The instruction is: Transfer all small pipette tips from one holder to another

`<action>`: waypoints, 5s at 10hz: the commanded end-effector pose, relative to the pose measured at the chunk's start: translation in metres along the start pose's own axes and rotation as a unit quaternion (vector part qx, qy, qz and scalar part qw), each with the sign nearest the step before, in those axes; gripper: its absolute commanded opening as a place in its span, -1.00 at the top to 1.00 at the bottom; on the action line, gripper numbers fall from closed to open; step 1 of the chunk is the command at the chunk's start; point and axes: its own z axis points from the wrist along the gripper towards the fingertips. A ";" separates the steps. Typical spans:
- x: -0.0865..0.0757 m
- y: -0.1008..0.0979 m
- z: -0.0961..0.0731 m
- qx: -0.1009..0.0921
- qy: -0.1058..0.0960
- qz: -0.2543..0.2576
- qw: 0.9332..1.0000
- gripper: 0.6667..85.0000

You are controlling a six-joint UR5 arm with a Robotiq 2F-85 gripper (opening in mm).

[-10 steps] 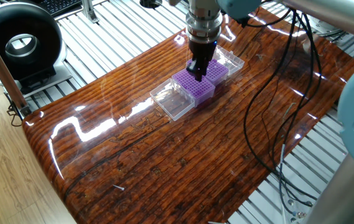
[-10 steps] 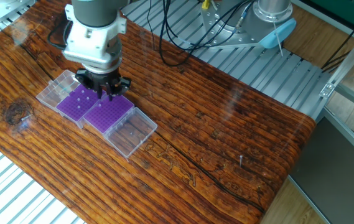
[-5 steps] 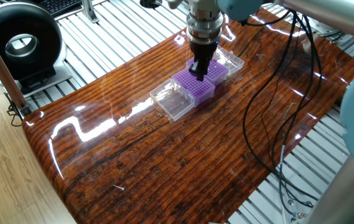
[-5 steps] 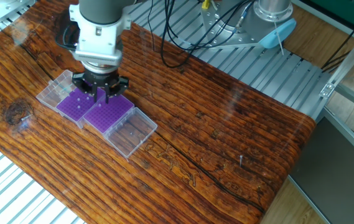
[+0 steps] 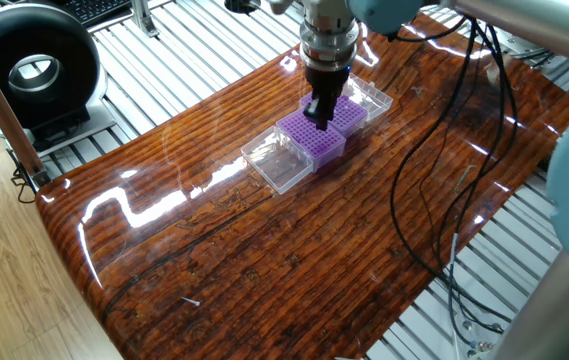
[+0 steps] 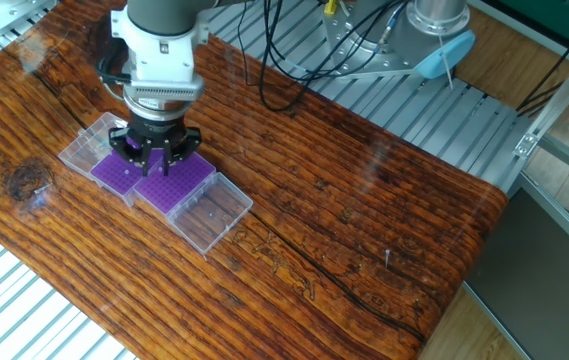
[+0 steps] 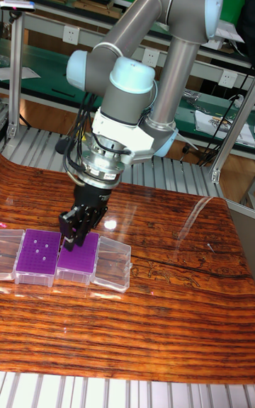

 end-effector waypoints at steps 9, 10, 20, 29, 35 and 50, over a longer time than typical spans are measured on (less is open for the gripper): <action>-0.003 0.013 0.014 -0.029 -0.029 -0.018 0.999 0.22; 0.001 0.014 0.015 -0.030 -0.023 -0.015 0.999 0.22; 0.017 0.028 0.016 -0.053 -0.010 -0.016 0.998 0.08; 0.025 0.024 0.016 -0.051 -0.003 -0.026 0.998 0.16; 0.026 0.027 0.015 -0.061 0.003 -0.018 0.998 0.15; 0.027 0.019 0.009 -0.092 -0.012 -0.014 0.996 0.14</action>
